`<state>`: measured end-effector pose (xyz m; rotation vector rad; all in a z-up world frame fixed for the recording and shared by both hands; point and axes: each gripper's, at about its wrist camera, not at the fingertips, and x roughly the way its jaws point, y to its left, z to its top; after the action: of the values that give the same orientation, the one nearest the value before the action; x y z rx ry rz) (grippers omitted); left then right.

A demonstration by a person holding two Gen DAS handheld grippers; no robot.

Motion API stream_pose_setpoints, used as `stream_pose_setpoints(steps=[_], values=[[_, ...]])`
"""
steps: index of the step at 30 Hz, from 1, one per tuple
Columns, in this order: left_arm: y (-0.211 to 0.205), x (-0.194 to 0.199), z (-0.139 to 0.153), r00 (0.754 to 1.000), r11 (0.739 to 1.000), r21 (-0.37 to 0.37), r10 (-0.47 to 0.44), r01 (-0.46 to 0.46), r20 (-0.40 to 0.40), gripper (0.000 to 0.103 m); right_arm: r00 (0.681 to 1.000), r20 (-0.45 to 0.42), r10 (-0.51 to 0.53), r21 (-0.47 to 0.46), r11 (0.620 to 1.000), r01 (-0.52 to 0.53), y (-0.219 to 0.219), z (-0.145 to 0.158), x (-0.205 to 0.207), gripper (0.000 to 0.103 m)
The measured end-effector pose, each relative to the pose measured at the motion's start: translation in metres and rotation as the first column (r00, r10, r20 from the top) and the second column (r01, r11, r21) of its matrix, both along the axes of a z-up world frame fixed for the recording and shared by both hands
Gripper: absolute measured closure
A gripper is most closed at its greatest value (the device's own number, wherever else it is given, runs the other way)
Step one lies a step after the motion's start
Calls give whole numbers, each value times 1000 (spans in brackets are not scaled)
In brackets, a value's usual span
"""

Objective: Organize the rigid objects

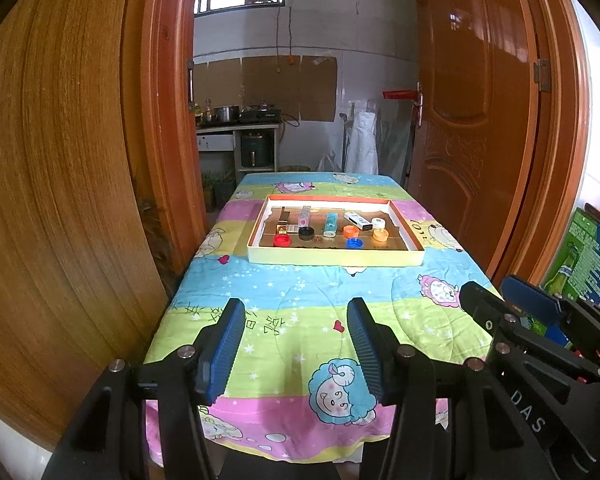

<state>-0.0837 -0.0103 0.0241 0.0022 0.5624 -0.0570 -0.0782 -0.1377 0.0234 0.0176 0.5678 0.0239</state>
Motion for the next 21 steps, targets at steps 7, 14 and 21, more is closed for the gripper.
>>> stream_pose_setpoints(steps=[7, 14, 21], values=[[0, 0, 0, 1000, 1000, 1, 0, 0, 0, 50, 1000, -1, 2, -1, 1000, -2, 1, 0, 0, 61], [0, 0, 0, 1000, 1000, 1, 0, 0, 1, 50, 1000, 0, 3, 1, 1000, -3, 1, 1, 0, 61], [0, 0, 2, 1000, 1000, 5, 2, -2, 3, 50, 1000, 0, 3, 0, 1000, -3, 1, 1, 0, 61]])
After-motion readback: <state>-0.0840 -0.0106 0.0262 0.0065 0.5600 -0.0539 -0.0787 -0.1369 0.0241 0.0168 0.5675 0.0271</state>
